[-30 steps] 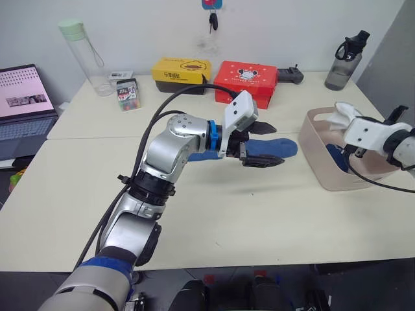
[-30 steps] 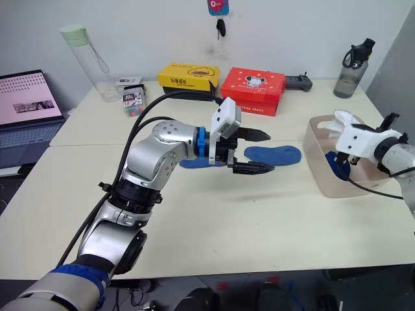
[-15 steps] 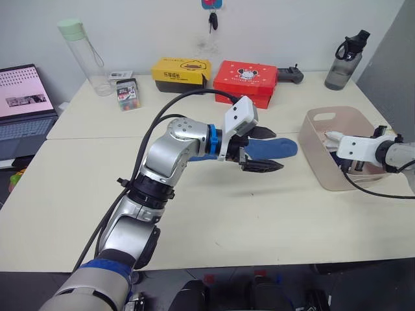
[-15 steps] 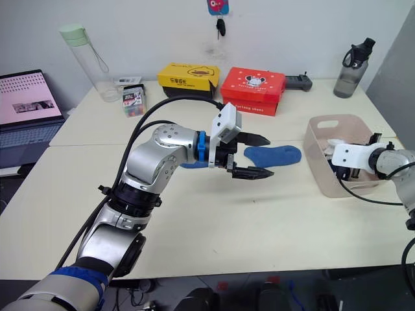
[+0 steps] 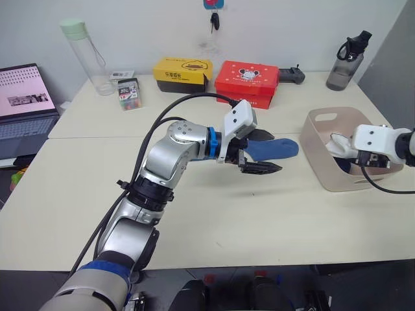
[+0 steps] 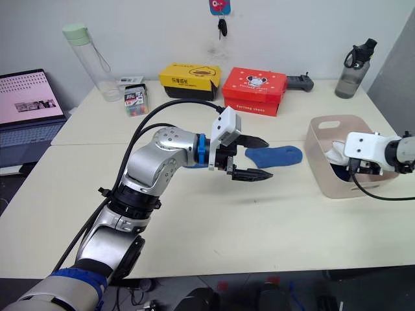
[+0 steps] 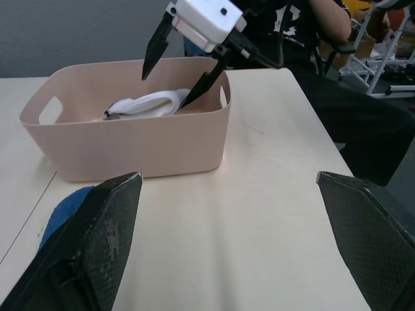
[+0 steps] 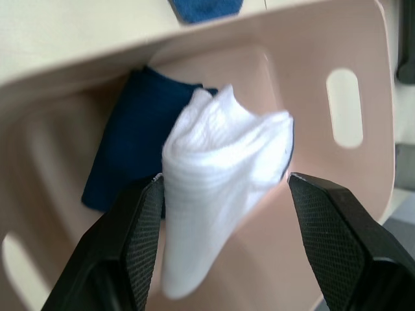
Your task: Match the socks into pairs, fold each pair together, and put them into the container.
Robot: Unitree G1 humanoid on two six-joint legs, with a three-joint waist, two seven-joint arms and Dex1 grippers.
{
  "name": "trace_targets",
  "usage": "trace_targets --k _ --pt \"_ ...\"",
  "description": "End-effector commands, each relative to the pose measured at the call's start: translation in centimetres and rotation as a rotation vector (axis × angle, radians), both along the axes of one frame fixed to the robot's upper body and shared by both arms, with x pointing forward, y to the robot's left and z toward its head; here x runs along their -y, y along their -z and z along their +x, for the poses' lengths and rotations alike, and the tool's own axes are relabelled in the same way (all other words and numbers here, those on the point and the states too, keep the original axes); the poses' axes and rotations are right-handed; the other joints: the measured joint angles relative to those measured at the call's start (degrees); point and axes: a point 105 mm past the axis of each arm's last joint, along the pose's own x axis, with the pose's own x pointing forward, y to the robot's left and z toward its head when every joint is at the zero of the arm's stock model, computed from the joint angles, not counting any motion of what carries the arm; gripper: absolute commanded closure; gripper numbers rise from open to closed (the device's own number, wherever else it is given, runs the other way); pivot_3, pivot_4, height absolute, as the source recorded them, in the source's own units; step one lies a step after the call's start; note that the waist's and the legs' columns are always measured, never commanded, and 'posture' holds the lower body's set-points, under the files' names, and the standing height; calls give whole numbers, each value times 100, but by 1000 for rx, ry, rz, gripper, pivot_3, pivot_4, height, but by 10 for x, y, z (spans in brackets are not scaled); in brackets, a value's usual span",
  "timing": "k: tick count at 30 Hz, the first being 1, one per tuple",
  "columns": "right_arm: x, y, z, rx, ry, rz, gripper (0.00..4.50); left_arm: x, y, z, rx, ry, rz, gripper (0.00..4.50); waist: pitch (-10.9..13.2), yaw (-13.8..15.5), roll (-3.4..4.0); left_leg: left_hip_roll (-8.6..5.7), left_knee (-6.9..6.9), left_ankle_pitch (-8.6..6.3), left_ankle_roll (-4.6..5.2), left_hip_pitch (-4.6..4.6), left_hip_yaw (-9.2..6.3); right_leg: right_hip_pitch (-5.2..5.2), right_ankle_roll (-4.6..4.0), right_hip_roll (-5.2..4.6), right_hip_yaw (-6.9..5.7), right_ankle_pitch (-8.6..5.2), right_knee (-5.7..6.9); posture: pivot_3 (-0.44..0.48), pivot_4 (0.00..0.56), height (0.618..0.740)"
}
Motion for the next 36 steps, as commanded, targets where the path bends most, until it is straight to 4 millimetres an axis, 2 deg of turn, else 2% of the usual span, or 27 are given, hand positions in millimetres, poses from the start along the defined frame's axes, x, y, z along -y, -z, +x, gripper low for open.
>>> trace_targets --k 1,5,7,9,11,16,18,20,23,25,28,32,36 --pt "-3 -32 -17 101 29 99 1238 -11 -11 -1 50 -13 -24 0 0 9 0 0 0 0 0 -1 -1 0 0 -1 0 0 1 0 150 726" --pt "-14 -48 -42 138 71 262 1238 -39 -13 4 27 -79 -32 0 -1 -5 5 2 -1 0 0 0 -1 -1 0 -1 2 0 6 0 150 726" --pt "-35 -58 -51 192 57 414 1238 -69 -12 10 37 -160 -33 0 -1 -30 5 3 0 0 0 4 0 -1 0 -1 4 0 12 0 150 726" --pt "-67 -59 -53 245 -6 536 1238 -107 -1 9 29 -239 1 0 -2 -77 5 11 -4 0 0 12 -2 1 -1 5 5 1 14 0 150 726" --pt "-87 -57 -56 259 -39 600 1238 -126 7 4 37 -264 47 0 -1 -81 7 18 -13 -1 -2 28 -6 5 -3 12 13 0 18 0 150 726" --pt "-143 -15 -67 165 -111 724 1238 -173 22 -4 13 -428 68 0 0 111 -1 -3 -2 -1 -1 8 -34 7 -3 -3 -3 0 -1 0 150 726" --pt "-163 8 -74 123 -131 733 1238 -194 39 -11 -17 -522 78 0 -2 141 2 -6 -4 -2 -1 5 -36 7 -1 -4 -4 3 -12 0 150 726" --pt "-176 17 -82 94 -138 805 1238 -206 49 -18 -40 -583 72 0 0 137 3 -5 -9 -2 -1 5 -35 7 0 -5 -2 3 -20 0 150 726" --pt "-187 21 -88 51 -165 841 681 -212 51 -23 -62 -634 36 0 1 149 2 -5 -8 -2 -1 5 -37 7 -5 -4 -6 11 -19 0 150 726" --pt "-190 20 -89 43 -175 847 33 -213 52 -25 -55 -643 36 0 -1 149 0 -1 -6 -1 -1 11 -39 13 -6 -2 -8 20 -23 0 150 726" --pt "-195 16 -85 33 -196 860 33 -204 50 -17 -19 -642 26 0 -1 137 2 -1 -7 -2 -1 16 -35 15 -7 -1 -7 20 -23 0 150 726" --pt "-200 15 -83 5 -213 861 33 -180 59 2 61 -592 84 0 -3 148 -2 -1 -7 -1 -1 14 -37 17 -6 0 -11 20 -26 0 150 726" --pt "-202 17 -88 -33 -224 851 33 -148 66 31 128 -576 81 0 -3 157 -4 -1 -7 -1 0 12 -32 14 -6 0 -11 20 -26 0 150 726"
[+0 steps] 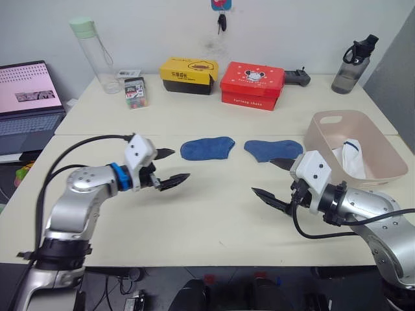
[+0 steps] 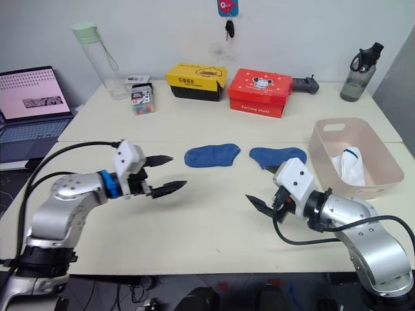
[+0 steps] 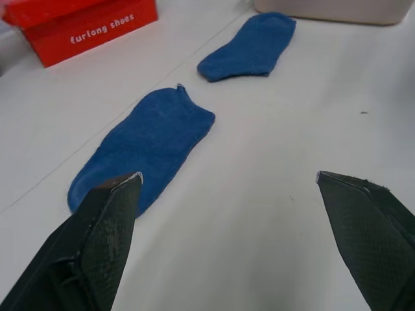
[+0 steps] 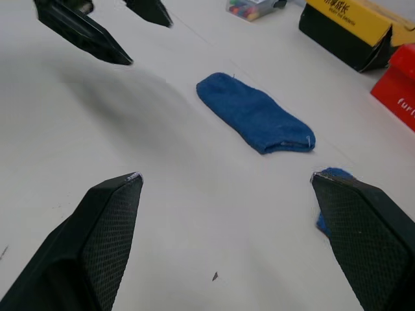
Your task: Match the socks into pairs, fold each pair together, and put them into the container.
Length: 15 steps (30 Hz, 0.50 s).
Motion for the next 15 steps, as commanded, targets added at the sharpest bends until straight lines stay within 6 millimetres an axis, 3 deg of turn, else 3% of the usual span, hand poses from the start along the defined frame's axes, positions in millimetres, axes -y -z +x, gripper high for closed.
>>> trace_targets --k 1,3,7,10,13,15 --pt "-5 -9 -9 15 -44 0 33 23 1 28 89 -22 40 0 -1 4 -5 0 1 0 0 -2 -2 0 0 0 -3 0 0 0 150 726" --pt "-6 -11 -14 -2 -56 4 33 31 8 47 99 -66 52 0 0 -3 -6 -1 4 0 0 -4 2 -1 2 0 0 1 0 0 150 726" --pt "-7 -15 -24 -32 -88 1 33 37 39 65 53 -54 164 0 -1 -90 -7 3 1 0 0 -4 5 -6 3 3 -1 2 5 0 150 726" --pt "-4 -25 -27 -39 -88 15 33 36 50 81 -35 -99 172 0 4 -89 -15 2 3 0 0 -5 6 -6 3 3 -1 2 4 0 150 726" --pt "-4 -27 -28 -48 -84 22 33 35 54 85 -60 -97 196 0 1 -55 -21 0 7 0 1 -7 3 -4 3 3 -4 2 6 0 150 726" --pt "-4 -27 -28 -52 -82 23 0 32 57 91 -70 -135 220 383 1 -54 -21 0 7 0 1 -6 4 -4 4 2 -1 2 6 0 150 726"
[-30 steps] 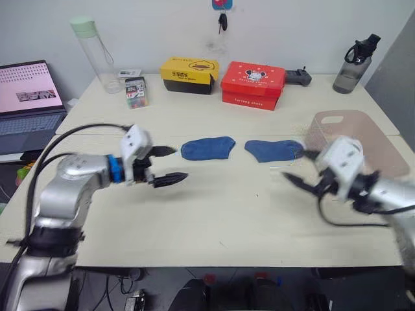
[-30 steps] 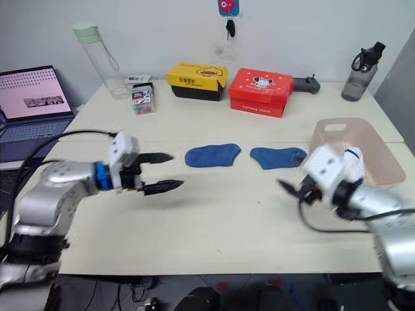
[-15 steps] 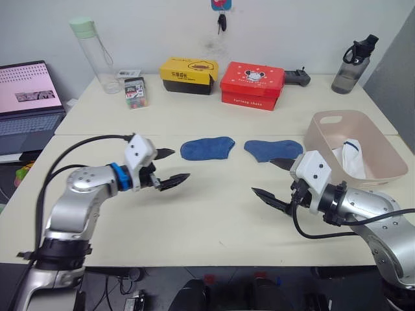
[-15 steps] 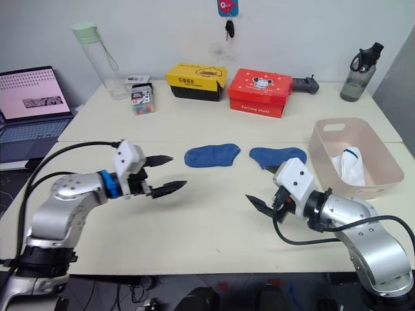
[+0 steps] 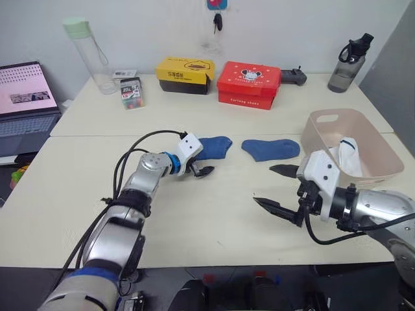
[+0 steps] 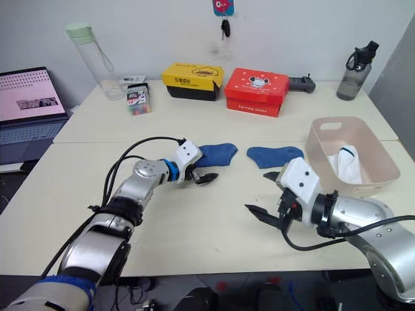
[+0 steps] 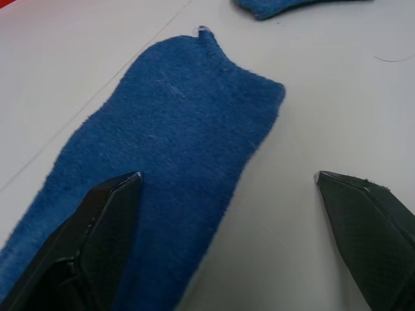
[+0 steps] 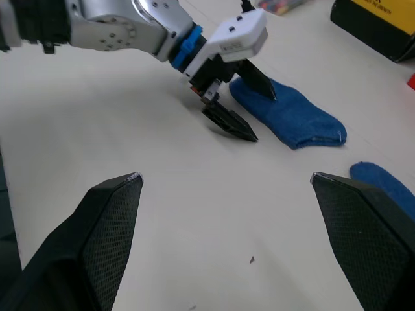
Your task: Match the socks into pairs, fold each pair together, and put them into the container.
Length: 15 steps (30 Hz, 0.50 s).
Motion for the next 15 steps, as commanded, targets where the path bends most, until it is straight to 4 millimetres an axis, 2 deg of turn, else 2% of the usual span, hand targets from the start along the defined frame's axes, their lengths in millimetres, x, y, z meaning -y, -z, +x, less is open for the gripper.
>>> trace_targets --k 1,10,13,15 --pt "-1 -7 -4 33 -2 -1 0 -9 5 8 1 -64 53 553 -1 1 -1 0 0 0 0 0 0 0 0 0 1 0 0 0 150 726" --pt "-1 -4 -7 14 8 0 0 -11 10 4 -75 -31 66 3309 -4 -18 -4 1 1 0 0 5 2 -1 0 0 4 0 12 0 150 726" --pt "-1 -3 -7 11 12 0 0 -15 11 -2 -110 17 57 4281 -4 -45 -4 1 1 0 0 4 2 -2 0 0 4 0 13 0 150 726" --pt "-1 -1 -7 9 16 1 0 -16 10 -8 -142 54 43 4455 -4 -87 -3 2 0 0 0 4 1 -3 0 0 4 0 13 0 150 726"
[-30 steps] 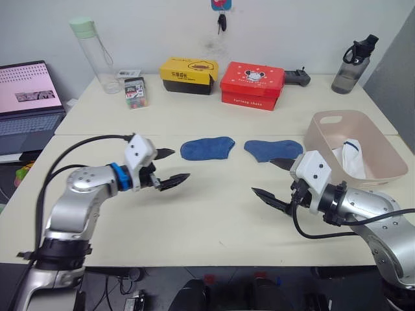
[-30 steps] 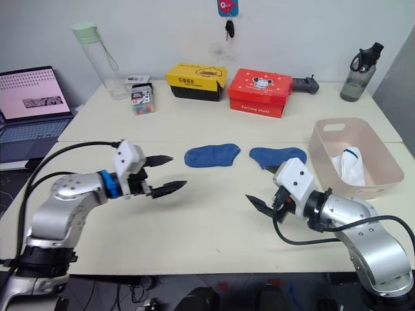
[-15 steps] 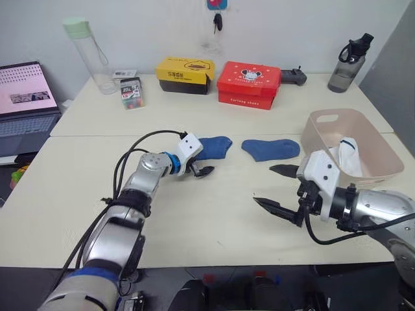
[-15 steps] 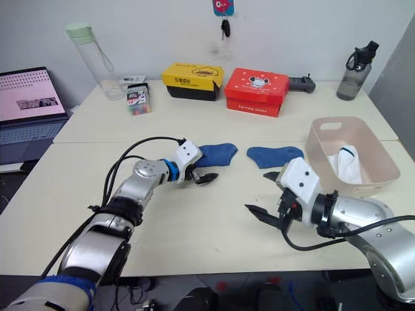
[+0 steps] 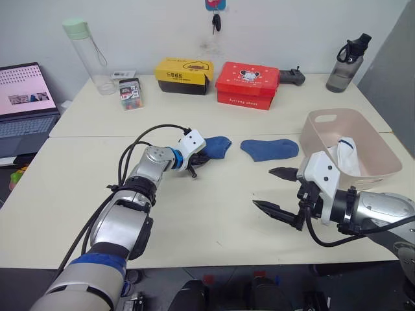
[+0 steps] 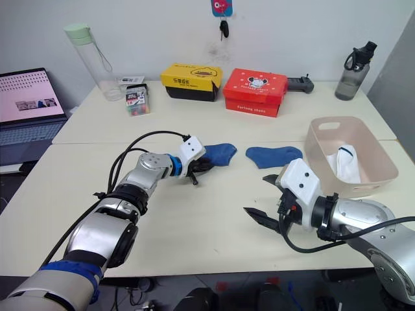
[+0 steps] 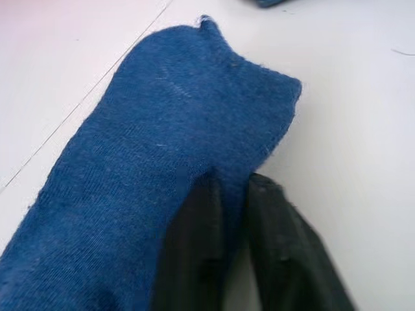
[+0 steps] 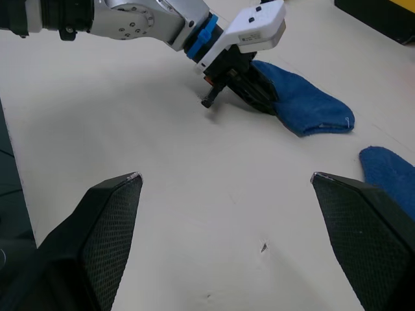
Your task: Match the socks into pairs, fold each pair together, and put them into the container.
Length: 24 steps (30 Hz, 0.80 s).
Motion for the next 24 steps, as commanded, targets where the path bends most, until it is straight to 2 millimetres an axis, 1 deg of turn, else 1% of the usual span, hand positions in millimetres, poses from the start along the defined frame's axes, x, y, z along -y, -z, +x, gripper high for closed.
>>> trace_targets --k 1,3,5,7,10,12,14,16,19,22,24 --pt "-2 -8 -3 52 -9 3 0 -8 7 -13 -81 51 -5 4455 0 -39 0 0 -1 0 0 0 -1 0 0 0 0 0 1 0 150 726" --pt "-3 -7 -4 50 -12 3 0 -4 1 -18 -100 79 -39 4455 0 -46 1 0 -1 0 0 0 -3 -1 0 0 -1 0 0 0 150 726" --pt "-3 -7 -5 48 -15 1 0 0 -4 -31 -131 137 -59 4455 0 -52 1 0 -2 0 0 -1 -4 -1 0 0 -1 0 0 0 150 726" --pt "-2 -6 -6 43 -15 -6 0 7 -9 -56 -168 215 -64 4455 0 -72 2 1 -3 0 0 -3 -5 -2 0 0 1 0 -3 0 150 726" --pt "0 -4 -7 34 -18 -18 0 20 -13 -97 -244 275 -102 4455 0 -68 3 3 -7 0 0 -5 -6 -4 0 1 4 0 -12 0 150 726" --pt "0 -4 -7 30 -24 -23 0 27 -12 -121 -299 296 -122 4455 0 -60 4 2 -6 0 0 -5 -8 0 0 0 3 0 -15 0 150 726" --pt "-1 -2 -7 25 -35 -31 0 36 -7 -140 -335 302 -130 4455 -1 -26 4 2 -3 0 0 -5 -10 3 0 0 3 0 -15 0 150 726" --pt "-2 -1 -7 23 -42 -39 0 44 -3 -150 -359 280 -168 4455 -1 -16 4 1 -2 0 1 -2 -10 8 0 -1 2 0 -16 0 150 726" --pt "-3 0 -7 23 -52 -46 0 49 -3 -155 -389 268 -206 4455 0 -8 3 0 -2 0 1 -2 -9 9 0 -1 2 0 -16 0 150 726" --pt "-3 2 -7 25 -60 -58 0 51 -7 -159 -371 300 -196 3852 0 -9 3 2 -4 0 1 0 -7 9 0 0 1 0 -16 0 150 726" --pt "-4 3 -8 28 -68 -72 0 51 -9 -161 -370 317 -197 3225 0 -5 3 2 -4 0 1 1 -6 9 0 0 1 0 -17 0 150 726"
